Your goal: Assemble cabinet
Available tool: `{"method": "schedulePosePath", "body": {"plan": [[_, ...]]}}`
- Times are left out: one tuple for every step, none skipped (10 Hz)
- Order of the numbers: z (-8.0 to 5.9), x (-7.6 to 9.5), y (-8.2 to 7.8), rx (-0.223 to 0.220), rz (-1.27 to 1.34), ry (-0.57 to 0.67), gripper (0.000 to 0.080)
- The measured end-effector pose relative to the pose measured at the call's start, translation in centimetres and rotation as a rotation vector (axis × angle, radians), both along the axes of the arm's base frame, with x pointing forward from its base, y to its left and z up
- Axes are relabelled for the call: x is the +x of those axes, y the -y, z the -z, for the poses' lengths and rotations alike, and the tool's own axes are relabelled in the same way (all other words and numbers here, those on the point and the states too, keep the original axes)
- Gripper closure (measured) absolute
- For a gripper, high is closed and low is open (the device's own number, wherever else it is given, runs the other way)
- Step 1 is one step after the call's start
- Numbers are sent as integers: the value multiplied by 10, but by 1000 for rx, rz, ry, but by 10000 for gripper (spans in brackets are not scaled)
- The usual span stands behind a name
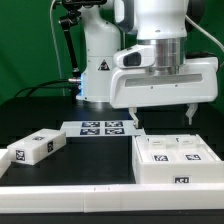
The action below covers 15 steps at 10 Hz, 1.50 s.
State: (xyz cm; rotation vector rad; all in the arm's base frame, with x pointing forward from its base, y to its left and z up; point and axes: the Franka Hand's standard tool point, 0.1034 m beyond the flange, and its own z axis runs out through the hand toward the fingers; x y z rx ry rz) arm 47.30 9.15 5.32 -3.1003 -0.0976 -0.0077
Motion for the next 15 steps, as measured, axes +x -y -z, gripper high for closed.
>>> {"method": "schedulePosePath", "body": {"plan": [[2,1,5,5,-11,1,3],[1,0,2,6,-18,1,3],[1,0,1,6,-21,1,3],[1,0,1,6,-24,1,3],[1,0,1,6,-28,1,3],[5,1,2,8,-25,7,3],[18,1,8,10,-11,3,3],[23,10,15,10,-4,3,3],[25,20,15,15,3,12,3],[26,26,12,18,2,16,3],[27,28,12,21,6,18,3],[27,28,12,22,2,18,3],[27,28,12,22,1,17,3],[27,28,12,23,2,17,3],[27,28,12,24,2,17,3]]}}
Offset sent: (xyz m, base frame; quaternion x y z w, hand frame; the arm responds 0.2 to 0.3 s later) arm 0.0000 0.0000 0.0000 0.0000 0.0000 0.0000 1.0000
